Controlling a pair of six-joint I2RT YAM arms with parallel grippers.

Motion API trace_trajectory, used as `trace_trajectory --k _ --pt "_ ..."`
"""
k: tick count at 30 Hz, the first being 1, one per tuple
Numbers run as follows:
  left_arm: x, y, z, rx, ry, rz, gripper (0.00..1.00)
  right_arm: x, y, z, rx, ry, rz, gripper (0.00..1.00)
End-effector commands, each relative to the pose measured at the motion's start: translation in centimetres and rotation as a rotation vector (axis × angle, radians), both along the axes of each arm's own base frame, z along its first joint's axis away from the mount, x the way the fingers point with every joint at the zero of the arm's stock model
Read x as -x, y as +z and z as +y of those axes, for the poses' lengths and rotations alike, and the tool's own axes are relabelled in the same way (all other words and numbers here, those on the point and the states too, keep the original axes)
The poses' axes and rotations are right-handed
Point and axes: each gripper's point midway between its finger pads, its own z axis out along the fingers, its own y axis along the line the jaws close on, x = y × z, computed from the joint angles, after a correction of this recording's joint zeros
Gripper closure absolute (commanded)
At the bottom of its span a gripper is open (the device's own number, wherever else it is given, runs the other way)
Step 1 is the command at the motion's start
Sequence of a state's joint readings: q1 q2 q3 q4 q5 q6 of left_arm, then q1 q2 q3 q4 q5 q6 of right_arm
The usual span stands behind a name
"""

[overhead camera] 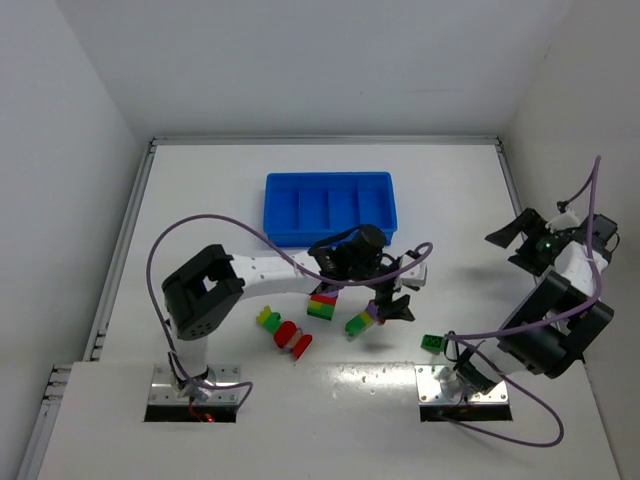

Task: Sort the legos into containers by color

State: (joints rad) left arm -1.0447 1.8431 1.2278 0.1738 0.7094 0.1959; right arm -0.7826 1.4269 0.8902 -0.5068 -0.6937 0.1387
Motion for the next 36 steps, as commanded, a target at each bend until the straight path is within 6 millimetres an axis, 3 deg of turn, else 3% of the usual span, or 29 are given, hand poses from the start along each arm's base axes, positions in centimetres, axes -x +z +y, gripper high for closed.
trace_trajectory --k 1,12,13,16,18,31,33,35,36 --pt "1.8 2.3 -2.7 0.127 -0.090 -0.036 0.22 -0.3 0.7 0.3 -0.046 0.027 -0.056 0.00" --pt "2.8 -1.0 -5.7 0.122 -0.102 0.045 0.23 -0.1 1.9 0.3 -0.100 0.033 -0.132 0.00" --pt "2.7 -0.6 -5.9 0.130 -0.102 0.040 0.23 -0.1 1.7 0.3 -0.107 0.032 -0.127 0.00" --pt "3.0 -2.5 -6.4 0.101 -0.110 0.056 0.23 0.0 1.8 0.2 -0.112 0.027 -0.133 0.00" --pt "3.3 -2.5 -7.0 0.105 -0.119 0.054 0.24 0.0 1.6 0.2 -0.119 0.027 -0.127 0.00" --pt "4.8 -7.0 -7.3 0.038 -0.143 0.090 0.26 -0.1 1.4 -0.2 -0.132 0.021 -0.127 0.00" --pt "5.1 -6.7 -8.0 0.051 -0.156 0.077 0.26 -0.1 1.4 -0.2 -0.132 0.021 -0.127 0.00" --pt "5.5 -8.1 -7.9 0.024 -0.157 0.078 0.26 -0.1 1.4 -0.2 -0.132 0.021 -0.127 0.00" --pt "5.4 -7.7 -8.2 0.029 -0.157 0.075 0.26 -0.1 1.4 -0.2 -0.132 0.021 -0.127 0.00"
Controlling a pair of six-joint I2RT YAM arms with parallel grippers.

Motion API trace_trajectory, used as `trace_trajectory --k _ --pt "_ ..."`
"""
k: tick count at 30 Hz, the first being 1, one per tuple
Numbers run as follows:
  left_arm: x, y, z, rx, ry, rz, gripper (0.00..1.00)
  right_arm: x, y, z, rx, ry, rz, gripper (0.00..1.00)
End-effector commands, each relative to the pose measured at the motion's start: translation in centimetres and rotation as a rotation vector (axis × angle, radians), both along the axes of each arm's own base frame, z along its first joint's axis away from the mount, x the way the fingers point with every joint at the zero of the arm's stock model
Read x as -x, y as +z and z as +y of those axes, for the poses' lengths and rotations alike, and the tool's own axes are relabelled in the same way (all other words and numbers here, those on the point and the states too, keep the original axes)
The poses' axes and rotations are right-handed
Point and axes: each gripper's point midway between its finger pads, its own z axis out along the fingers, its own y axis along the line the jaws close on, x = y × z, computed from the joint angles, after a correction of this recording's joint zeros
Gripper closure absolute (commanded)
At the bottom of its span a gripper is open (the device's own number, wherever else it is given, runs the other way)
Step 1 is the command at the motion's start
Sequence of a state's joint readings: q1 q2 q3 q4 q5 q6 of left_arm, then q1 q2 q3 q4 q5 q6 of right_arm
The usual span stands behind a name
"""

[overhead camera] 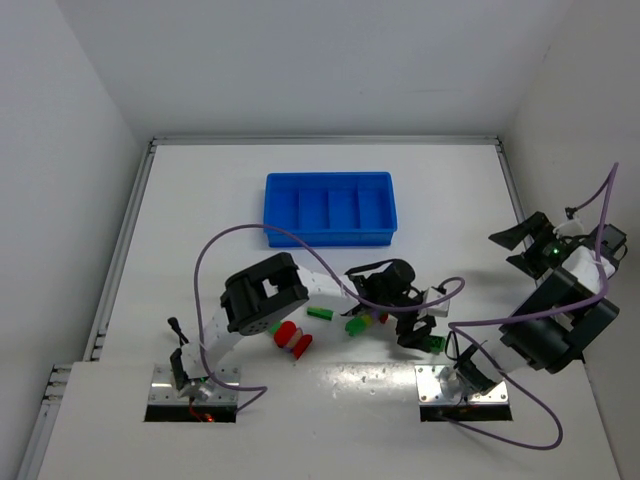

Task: Sort the legos into containers by color

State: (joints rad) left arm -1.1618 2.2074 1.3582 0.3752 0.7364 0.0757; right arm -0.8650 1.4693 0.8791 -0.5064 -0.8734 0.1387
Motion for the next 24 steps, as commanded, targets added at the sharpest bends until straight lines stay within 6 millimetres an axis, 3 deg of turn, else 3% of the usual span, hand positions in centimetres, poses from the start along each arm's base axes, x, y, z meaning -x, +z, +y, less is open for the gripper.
trace_trajectory --k 1,5,14,24 --pt "0.7 1.8 -2.2 0.092 -0.051 -0.051 0.26 -0.5 0.9 -0.3 0.014 0.013 -0.048 0.00" --pt "1.5 1.1 -2.7 0.080 -0.061 -0.049 0.26 -0.4 0.6 -0.2 -0.001 0.013 -0.035 0.00" --pt "0.1 -0.2 -3.6 0.045 0.004 -0.070 0.27 -0.4 0.4 -0.4 0.012 0.018 -0.029 0.00" --pt "0.2 -1.8 -3.5 0.012 0.013 -0.088 0.28 -0.3 -0.2 -0.3 -0.004 0.023 -0.013 0.00"
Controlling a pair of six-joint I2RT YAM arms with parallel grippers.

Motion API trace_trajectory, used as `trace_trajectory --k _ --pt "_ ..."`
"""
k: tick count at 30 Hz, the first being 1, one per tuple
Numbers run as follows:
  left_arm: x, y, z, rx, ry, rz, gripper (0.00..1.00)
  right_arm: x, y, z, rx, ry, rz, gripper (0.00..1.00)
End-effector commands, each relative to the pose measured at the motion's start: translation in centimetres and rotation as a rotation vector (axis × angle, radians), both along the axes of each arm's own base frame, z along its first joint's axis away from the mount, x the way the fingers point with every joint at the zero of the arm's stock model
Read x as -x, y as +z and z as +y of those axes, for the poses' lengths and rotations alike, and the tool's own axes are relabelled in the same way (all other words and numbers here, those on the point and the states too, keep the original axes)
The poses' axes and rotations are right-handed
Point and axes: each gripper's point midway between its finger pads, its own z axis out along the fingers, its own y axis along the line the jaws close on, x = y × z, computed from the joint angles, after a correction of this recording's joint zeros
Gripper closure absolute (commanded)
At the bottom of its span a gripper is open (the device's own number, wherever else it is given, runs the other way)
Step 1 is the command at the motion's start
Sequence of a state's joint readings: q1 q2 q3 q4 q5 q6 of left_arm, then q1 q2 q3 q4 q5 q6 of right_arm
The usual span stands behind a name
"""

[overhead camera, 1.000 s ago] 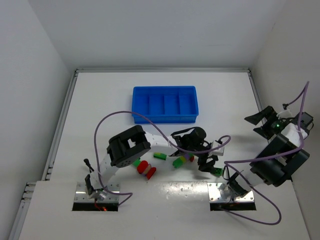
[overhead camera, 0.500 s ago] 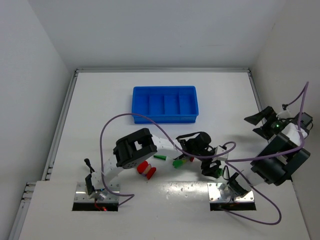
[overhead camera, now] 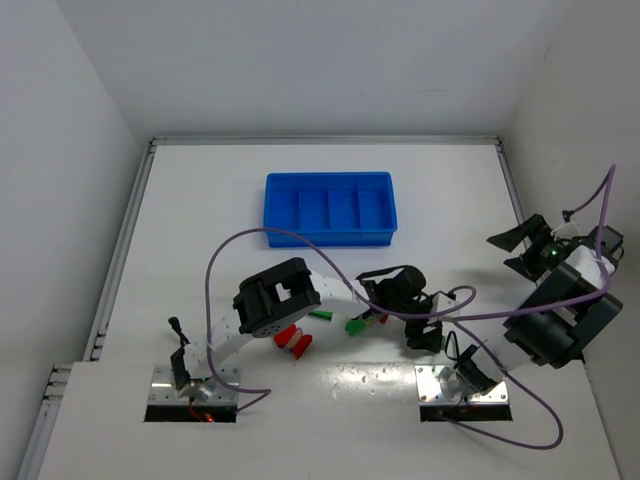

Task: Sort the legos into containers by color

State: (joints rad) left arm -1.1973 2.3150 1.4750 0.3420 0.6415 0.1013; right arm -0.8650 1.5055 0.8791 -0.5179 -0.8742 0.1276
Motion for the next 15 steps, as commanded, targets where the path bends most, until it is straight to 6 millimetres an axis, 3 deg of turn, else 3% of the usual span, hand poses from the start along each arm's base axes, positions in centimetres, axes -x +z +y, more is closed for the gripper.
trace_trajectory --k 1,3,6,7,9,13,15 --pt "0.6 0.7 -0.9 0.041 -0.028 -0.034 0.31 -0.4 0.8 -0.5 0.024 0.016 -0.040 0.00" --pt "0.7 0.4 -0.7 0.032 -0.028 -0.031 0.35 -0.4 0.8 -0.5 0.024 0.016 -0.040 0.00" --pt "0.6 0.1 -0.6 0.024 -0.024 -0.039 0.49 -0.4 0.8 -0.5 0.024 0.016 -0.040 0.00" --pt "0.9 0.1 -0.7 0.021 -0.022 -0.044 0.59 -0.4 0.8 -0.5 0.024 0.016 -0.040 0.00" --pt "0.7 -0.3 -0.5 0.001 -0.005 -0.047 0.63 -0.4 0.8 -0.5 0.024 0.016 -0.040 0.00" --pt "0.3 0.8 0.1 -0.006 0.030 -0.054 0.66 -0.4 0.8 -0.5 0.024 0.016 -0.040 0.00" --pt "-0.1 3.8 0.7 0.035 0.049 -0.110 0.67 -0.4 0.8 -0.5 0.024 0.016 -0.040 0.00"
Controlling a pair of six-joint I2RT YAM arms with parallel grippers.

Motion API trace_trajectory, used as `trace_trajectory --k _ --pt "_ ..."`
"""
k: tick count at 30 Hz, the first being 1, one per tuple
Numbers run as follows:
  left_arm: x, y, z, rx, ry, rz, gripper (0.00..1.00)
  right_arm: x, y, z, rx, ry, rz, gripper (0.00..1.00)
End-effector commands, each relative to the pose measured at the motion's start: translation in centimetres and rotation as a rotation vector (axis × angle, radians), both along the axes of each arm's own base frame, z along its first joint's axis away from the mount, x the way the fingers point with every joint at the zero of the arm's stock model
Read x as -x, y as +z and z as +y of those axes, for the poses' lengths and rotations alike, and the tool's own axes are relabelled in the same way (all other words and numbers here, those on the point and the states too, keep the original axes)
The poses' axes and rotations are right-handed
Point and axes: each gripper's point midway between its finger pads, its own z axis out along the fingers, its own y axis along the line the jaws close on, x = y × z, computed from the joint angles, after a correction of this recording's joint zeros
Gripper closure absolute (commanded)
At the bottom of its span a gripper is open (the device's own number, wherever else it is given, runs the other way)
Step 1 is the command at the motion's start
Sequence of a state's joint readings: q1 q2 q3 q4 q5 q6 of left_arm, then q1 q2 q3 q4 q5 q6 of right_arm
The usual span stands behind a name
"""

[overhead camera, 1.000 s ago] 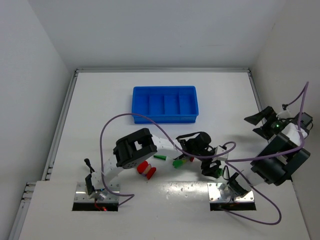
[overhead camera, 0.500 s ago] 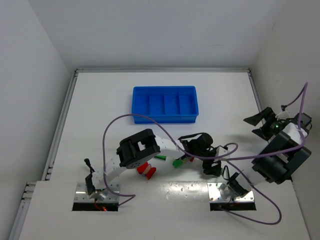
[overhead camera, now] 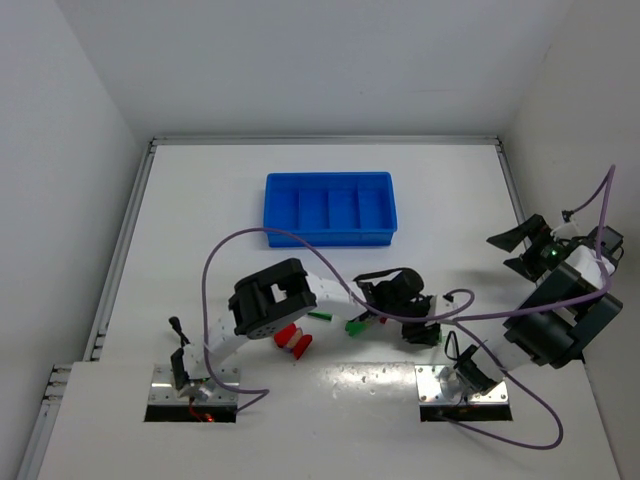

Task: Sort the legos into containers by color

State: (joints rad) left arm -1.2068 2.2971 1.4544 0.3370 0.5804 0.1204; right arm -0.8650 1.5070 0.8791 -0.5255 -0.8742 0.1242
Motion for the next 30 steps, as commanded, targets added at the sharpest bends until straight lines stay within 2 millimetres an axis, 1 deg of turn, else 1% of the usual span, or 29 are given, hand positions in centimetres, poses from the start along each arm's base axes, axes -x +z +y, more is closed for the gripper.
trace_trajectory --k 1,2,3,4,5,6,7,8,9,10,11,12,13,14,15,16,18,19,20,21,22,23,24,25,26,27,28,29,30 --pt "0.3 4.6 1.1 0.049 0.019 -0.075 0.67 -0.5 1.1 -0.6 0.037 0.015 -0.052 0.00" --pt "-0.3 4.4 2.7 0.037 0.039 -0.071 0.67 -0.6 1.2 -0.5 0.031 0.018 -0.058 0.00" --pt "-0.6 5.2 3.5 0.042 0.055 -0.062 0.67 -0.7 1.5 -0.1 0.038 0.031 -0.064 0.00" --pt "-0.9 8.5 4.0 0.096 0.071 -0.074 0.67 -0.7 1.8 -0.1 0.039 0.025 -0.069 0.00" --pt "-0.9 8.3 5.5 0.080 0.086 -0.060 0.67 -0.9 1.8 0.3 0.028 0.037 -0.082 0.00" --pt "-1.9 9.3 6.5 0.090 0.119 -0.048 0.68 -1.0 2.0 0.5 0.014 0.037 -0.087 0.00" --pt "-2.3 10.2 7.4 0.100 0.139 -0.042 0.68 -1.0 2.4 0.7 0.012 0.044 -0.103 0.00" --pt "-2.8 13.1 8.2 0.149 0.161 -0.050 0.68 -1.0 2.6 0.8 0.007 0.048 -0.109 0.00" --pt "-4.2 13.8 9.4 0.145 0.200 -0.019 0.68 -1.0 2.6 1.3 -0.002 0.065 -0.110 0.00" --pt "-4.9 14.5 10.2 0.140 0.231 0.000 0.68 -1.0 2.7 1.4 -0.008 0.069 -0.116 0.00" --pt "-5.6 16.5 11.0 0.170 0.252 0.005 0.68 -1.2 2.7 1.8 -0.002 0.086 -0.119 0.00" --pt "-6.7 17.8 11.4 0.187 0.282 0.012 0.68 -1.2 2.8 1.9 -0.008 0.091 -0.126 0.00" --pt "-8.8 18.3 12.8 0.171 0.345 0.040 0.68 -1.3 3.1 2.2 -0.002 0.102 -0.132 0.00" --pt "-10.3 19.3 13.5 0.174 0.402 0.037 0.68 -1.3 3.1 2.2 -0.002 0.102 -0.132 0.00" --pt "-13.1 22.0 14.9 0.212 0.482 0.027 0.68 -1.4 3.3 2.6 0.006 0.116 -0.139 0.00" --pt "-14.8 22.2 16.3 0.180 0.564 0.033 0.68 -1.4 3.3 3.2 -0.002 0.133 -0.133 0.00" --pt "-18.0 23.6 18.9 0.180 0.686 0.037 0.68 -1.6 3.2 3.8 0.024 0.157 -0.130 0.00" --pt "-21.0 24.1 21.7 0.182 0.784 0.038 0.68 -1.6 3.2 4.2 0.017 0.167 -0.124 0.00" --pt "-22.3 24.6 23.4 0.176 0.839 0.032 0.68 -1.6 3.3 4.3 0.040 0.178 -0.129 0.00" --pt "-24.3 24.2 25.5 0.157 0.930 0.019 0.68 -1.9 3.6 4.7 0.061 0.193 -0.132 0.00" --pt "-26.8 24.2 28.6 0.150 1.033 0.017 0.68 -2.0 3.5 4.8 0.068 0.198 -0.125 0.00" --pt "-27.8 23.9 30.4 0.122 1.098 0.018 0.68 -2.2 3.9 4.9 0.090 0.205 -0.131 0.00" --pt "-29.4 23.7 32.8 0.097 1.204 -0.006 0.70 -2.4 3.5 5.2 0.106 0.216 -0.115 0.00" --pt "-30.9 23.8 34.9 0.081 1.279 -0.015 0.70 -2.7 4.0 5.2 0.133 0.222 -0.127 0.00" --pt "-31.4 22.7 36.5 0.035 1.344 0.008 0.70 -2.8 3.7 5.2 0.150 0.221 -0.111 0.01" --pt "-32.0 21.5 37.1 0.006 1.366 0.034 0.70 -3.1 3.9 5.2 0.165 0.226 -0.114 0.01" --pt "-32.7 20.9 38.7 -0.019 1.427 0.056 0.70 -3.4 4.1 5.5 0.183 0.245 -0.120 0.01" --pt "-33.0 20.3 39.1 -0.028 1.442 0.072 0.70 -3.4 4.0 5.6 0.190 0.248 -0.113 0.01" --pt "-33.4 19.4 39.5 -0.045 1.453 0.082 0.70 -3.7 4.3 5.9 0.197 0.260 -0.122 0.01"
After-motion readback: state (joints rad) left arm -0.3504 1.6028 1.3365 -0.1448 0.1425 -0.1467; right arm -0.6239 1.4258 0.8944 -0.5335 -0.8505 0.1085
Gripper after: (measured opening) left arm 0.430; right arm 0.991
